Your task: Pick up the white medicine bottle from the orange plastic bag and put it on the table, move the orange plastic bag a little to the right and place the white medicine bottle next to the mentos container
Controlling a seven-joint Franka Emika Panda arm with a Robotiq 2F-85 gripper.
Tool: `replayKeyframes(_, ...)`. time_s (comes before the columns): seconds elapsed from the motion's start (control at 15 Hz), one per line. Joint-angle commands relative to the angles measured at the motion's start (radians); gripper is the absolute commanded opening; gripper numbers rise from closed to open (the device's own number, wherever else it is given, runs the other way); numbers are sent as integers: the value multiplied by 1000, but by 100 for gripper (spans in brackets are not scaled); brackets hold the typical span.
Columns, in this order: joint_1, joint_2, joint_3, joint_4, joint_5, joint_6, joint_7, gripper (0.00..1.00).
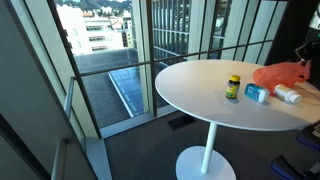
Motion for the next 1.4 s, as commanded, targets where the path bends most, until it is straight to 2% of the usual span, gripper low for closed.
replayKeyframes(0.0, -22, 10, -20, 39, 3, 7, 13, 2)
replayKeyframes(0.93, -57, 5, -69, 96, 4, 7, 32, 3)
replayKeyframes(1.0, -56, 1, -67, 94, 7, 5, 31, 28)
replayKeyframes(1.13, -53, -8, -63, 88, 11, -5, 25, 31)
replayKeyframes(1.33, -44, -31, -50, 70, 10, -26, 14, 55)
